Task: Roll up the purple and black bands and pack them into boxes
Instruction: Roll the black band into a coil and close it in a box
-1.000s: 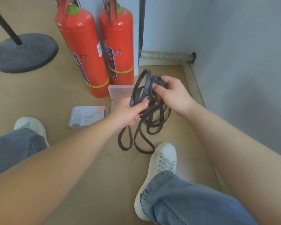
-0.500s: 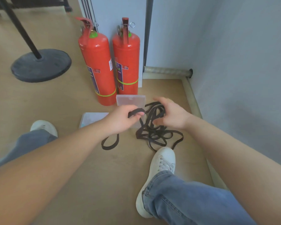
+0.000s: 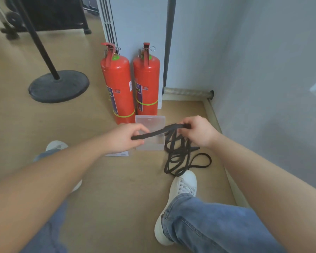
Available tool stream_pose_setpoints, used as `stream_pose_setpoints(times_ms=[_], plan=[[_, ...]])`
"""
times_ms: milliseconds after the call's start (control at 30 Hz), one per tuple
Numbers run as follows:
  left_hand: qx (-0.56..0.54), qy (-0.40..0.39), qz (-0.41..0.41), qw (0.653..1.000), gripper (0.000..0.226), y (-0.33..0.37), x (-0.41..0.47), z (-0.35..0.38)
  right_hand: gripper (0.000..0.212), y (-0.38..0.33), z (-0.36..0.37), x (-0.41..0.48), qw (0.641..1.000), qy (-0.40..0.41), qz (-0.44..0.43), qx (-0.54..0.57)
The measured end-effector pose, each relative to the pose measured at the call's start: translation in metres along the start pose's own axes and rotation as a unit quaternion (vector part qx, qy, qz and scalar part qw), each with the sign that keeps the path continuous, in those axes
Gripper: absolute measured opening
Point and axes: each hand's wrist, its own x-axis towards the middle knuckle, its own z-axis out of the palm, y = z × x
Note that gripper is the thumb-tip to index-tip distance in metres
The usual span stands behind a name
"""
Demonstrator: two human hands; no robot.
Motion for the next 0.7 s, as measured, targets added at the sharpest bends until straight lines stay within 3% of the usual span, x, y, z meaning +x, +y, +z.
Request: stream_pose_setpoints(times_ms=[67, 133, 233, 300, 500, 700], plan=[[0.034, 0.007, -0.014, 0.999, 0.01, -0.008, -0.007, 0.0, 0.012, 0.006, -0.002, -0.004, 1.0, 0.01, 0.024, -0.008], [0.019, 0.014, -0.027, 0.999, 0.004, -0.012, -0.011, 0.002, 0.013, 0.012, -0.002, -0.007, 0.997, -0.034, 0.053, -0.045], [-0.016, 0.03, -0.002, 0.999, 0.007, -0.007, -0.011, 0.011, 0.053, 0.011, 0.009, -0.015, 0.984, -0.13, 0.03, -0.121], [-0.036, 0.031, 0.026, 0.999, 0.015, 0.005, -0.007, 0.018, 0.065, 0.001, 0.02, -0.019, 0.989, -0.12, -0.031, -0.084], [-0.163, 0.038, 0.015, 0.986, 0.022, 0.03, -0.005, 0.029, 0.039, -0.02, 0.054, -0.016, 0.976, -0.064, -0.106, 0.177], [-0.294, 0.022, -0.014, 0.955, 0.026, 0.036, -0.012, 0.016, 0.027, -0.01, 0.054, -0.009, 0.974, -0.024, -0.113, 0.193]])
